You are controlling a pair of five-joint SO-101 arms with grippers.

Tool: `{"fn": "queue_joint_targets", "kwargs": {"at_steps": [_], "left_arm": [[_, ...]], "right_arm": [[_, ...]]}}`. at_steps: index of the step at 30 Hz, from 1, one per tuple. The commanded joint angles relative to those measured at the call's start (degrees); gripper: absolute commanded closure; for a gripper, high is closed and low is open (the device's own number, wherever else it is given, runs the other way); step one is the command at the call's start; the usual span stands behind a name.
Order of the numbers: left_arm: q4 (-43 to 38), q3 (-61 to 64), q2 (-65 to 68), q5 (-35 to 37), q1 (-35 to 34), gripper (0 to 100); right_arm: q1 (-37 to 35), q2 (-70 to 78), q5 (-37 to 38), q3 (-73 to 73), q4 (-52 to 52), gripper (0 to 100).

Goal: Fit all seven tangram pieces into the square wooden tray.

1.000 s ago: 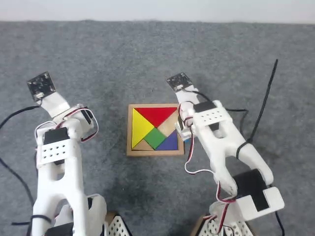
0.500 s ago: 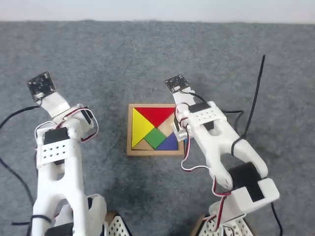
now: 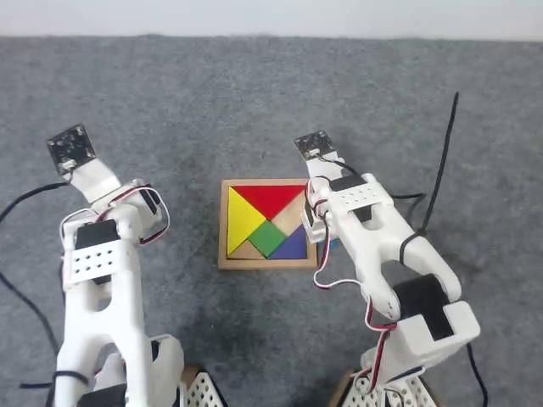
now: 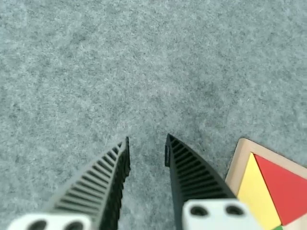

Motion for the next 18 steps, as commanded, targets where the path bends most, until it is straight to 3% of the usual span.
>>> {"fn": "queue_joint_targets", "kwargs": {"at_steps": [1,18], "left_arm": [[-1.41,-0.75,-1.93,0.53,0.44,87],[-1.41,-0.75,-1.93,0.53,0.44,87]], "right_arm": [[1.45,-0.31,-0.79,-1.85,0.84,91.1],[1.71,-4.44,2.90,-3.69,4.70,91.6]]}}
